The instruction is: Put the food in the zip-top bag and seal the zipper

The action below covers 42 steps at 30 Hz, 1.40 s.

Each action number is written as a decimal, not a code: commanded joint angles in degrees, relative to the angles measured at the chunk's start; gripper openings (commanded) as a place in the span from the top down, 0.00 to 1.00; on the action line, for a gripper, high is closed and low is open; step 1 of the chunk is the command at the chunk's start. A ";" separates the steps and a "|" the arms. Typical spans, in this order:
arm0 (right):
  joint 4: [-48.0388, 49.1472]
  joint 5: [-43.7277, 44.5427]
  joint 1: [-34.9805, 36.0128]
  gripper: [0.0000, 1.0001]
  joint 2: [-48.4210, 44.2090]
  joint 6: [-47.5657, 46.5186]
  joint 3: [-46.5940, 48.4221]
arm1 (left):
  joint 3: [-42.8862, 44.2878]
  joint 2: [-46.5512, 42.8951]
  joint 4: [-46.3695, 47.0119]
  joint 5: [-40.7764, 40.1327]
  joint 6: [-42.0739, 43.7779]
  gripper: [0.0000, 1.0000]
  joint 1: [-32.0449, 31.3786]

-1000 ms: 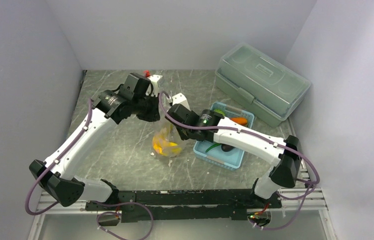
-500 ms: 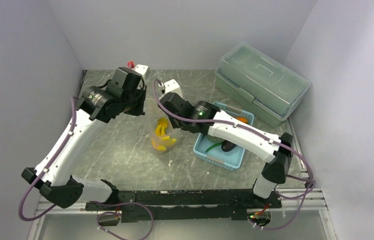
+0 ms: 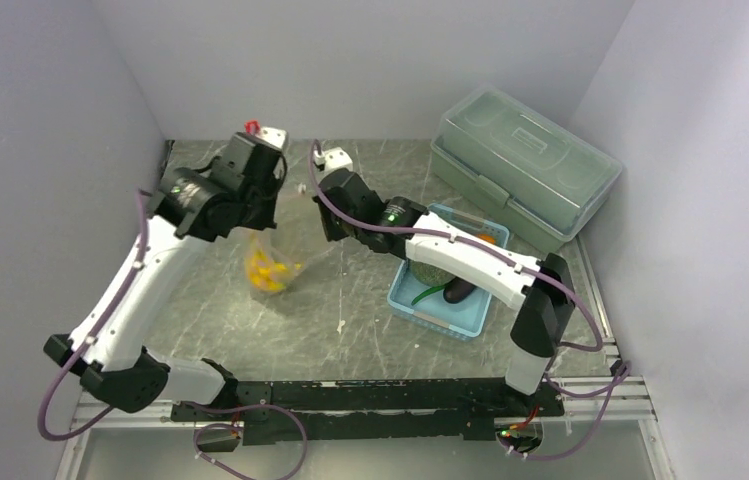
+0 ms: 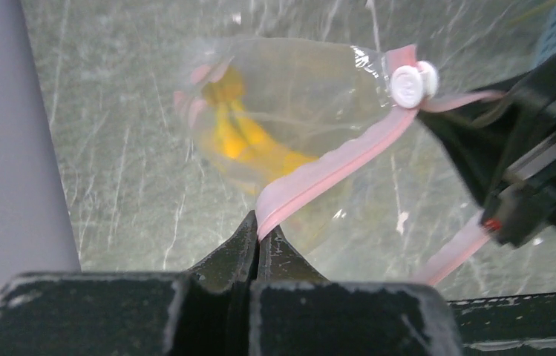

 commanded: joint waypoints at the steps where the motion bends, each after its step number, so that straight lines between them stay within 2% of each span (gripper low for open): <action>1: 4.91 -1.11 -3.57 1.00 -2.82 2.97 -9.60 | -9.37 2.07 4.17 0.28 -0.57 1.00 -0.06; 5: 7.60 -0.50 -6.14 1.00 -5.35 4.55 -18.70 | -14.86 3.70 6.85 0.46 -1.54 1.00 -0.13; 11: 8.46 1.67 -8.53 1.00 -8.87 5.28 -27.37 | -14.59 4.33 7.06 -1.82 -1.52 1.00 -0.22; 20: 10.85 -2.49 -8.87 1.00 -11.28 4.87 -28.44 | -13.82 5.37 8.77 0.74 -0.95 1.00 -0.23; 33: 12.73 -9.22 -8.44 0.72 -14.50 3.67 -24.88 | -14.72 5.88 10.33 2.00 -0.66 1.00 -0.30; 37: 13.19 -10.41 -8.00 0.57 -16.80 3.28 -23.74 | -14.77 5.70 10.51 2.13 -0.55 1.00 -0.30; 42: 13.64 -12.39 -8.06 0.51 -20.18 3.05 -23.21 | -15.06 5.61 10.73 2.03 -0.41 1.00 -0.30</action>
